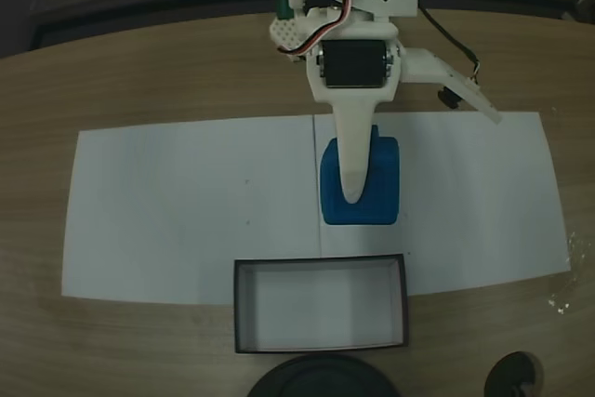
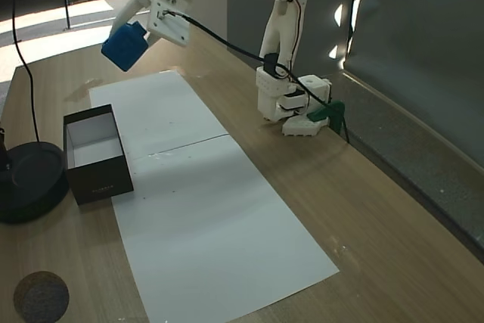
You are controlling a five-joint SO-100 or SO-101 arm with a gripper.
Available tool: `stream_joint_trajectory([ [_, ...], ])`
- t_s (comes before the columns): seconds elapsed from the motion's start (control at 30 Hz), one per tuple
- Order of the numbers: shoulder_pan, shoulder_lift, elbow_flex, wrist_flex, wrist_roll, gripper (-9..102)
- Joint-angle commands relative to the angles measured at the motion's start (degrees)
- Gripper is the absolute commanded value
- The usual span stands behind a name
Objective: Grab a blue square and put it in the box.
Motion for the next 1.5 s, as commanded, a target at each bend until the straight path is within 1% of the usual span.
stream_joint_trajectory([
  [0.0,0.35,-0.62,-4.04,-3.34,-0.18,14],
  [0.4,3.96,-17.84,-4.13,-11.34,-0.18,14],
  [0.7,3.34,-23.64,-4.13,-15.47,-1.32,14],
  [0.77,3.34,-24.43,-4.13,-15.91,-1.41,17],
  [0.9,3.34,-25.31,-4.13,-15.64,-1.67,29],
  [1.13,3.34,-23.29,-4.13,-14.50,-1.58,30],
  [1.2,3.34,-21.53,-4.13,-12.48,-1.41,24],
  [1.33,2.46,-13.71,-3.52,-6.86,-1.23,1],
  [1.37,2.02,-11.43,-3.43,-5.19,-1.23,-1],
  [1.47,1.23,-3.08,-3.96,1.76,-0.70,0],
])
